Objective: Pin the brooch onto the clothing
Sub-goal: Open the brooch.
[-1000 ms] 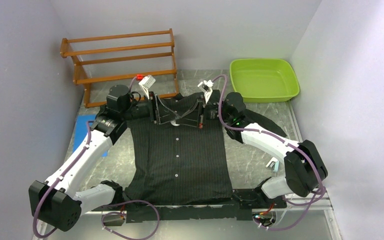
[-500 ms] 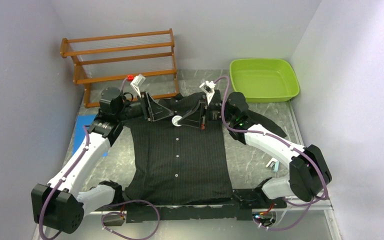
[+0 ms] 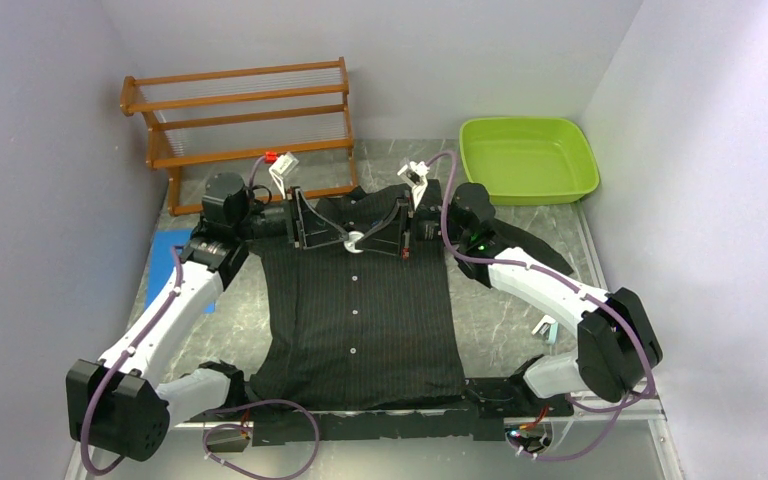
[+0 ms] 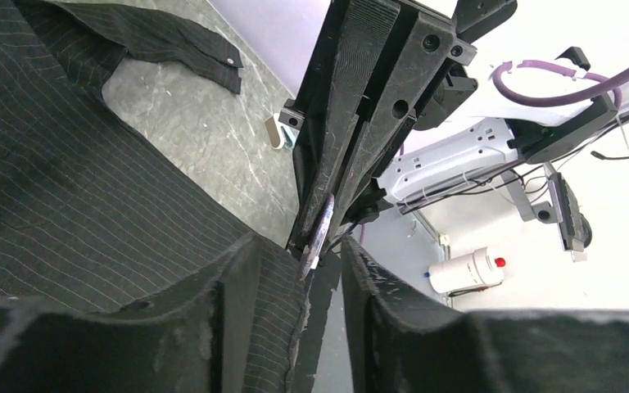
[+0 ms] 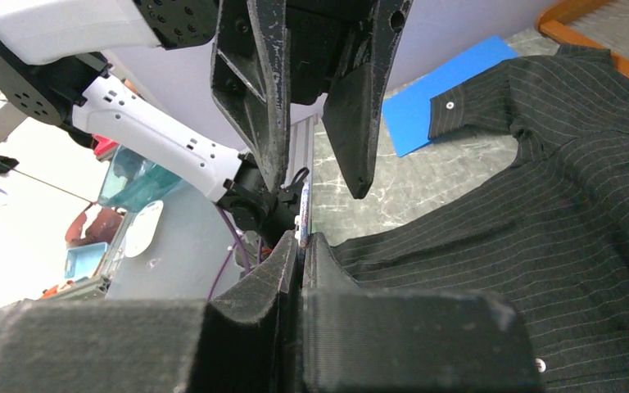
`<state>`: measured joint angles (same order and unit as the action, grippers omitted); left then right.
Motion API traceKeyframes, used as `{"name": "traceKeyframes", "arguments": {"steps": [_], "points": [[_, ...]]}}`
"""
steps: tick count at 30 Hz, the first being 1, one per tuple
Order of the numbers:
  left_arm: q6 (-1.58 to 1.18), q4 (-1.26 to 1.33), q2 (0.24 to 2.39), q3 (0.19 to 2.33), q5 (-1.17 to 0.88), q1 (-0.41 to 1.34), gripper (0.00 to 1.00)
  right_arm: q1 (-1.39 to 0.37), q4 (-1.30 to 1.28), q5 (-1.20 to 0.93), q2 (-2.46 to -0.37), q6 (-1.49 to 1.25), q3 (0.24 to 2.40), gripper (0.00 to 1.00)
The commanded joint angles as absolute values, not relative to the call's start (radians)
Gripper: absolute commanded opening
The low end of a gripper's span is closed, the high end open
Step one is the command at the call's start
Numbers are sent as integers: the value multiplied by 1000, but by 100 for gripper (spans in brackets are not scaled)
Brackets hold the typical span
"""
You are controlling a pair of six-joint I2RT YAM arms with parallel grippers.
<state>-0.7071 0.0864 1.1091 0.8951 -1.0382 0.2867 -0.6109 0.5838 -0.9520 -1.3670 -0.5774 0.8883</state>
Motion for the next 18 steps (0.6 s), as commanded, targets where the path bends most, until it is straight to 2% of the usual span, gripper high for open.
{"name": "traceKeyframes", "arguments": {"steps": [1,6,10,15,18], "points": [[-686,123,1114,901,-1081,284,41,-608,629,-968,-1371,-575,932,0],[-701,151,1127,900,-1090,285,34,-608,625,-967,-1373,-574,930,0],[-707,162,1135,898,-1102,285,37,-608,627,-962,-1374,-577,928,0],[-692,150,1133,889,-1099,287,35,-608,637,-963,-1381,-586,930,0],[-695,159,1138,884,-1104,288,39,-609,640,-965,-1387,-589,931,0]]}}
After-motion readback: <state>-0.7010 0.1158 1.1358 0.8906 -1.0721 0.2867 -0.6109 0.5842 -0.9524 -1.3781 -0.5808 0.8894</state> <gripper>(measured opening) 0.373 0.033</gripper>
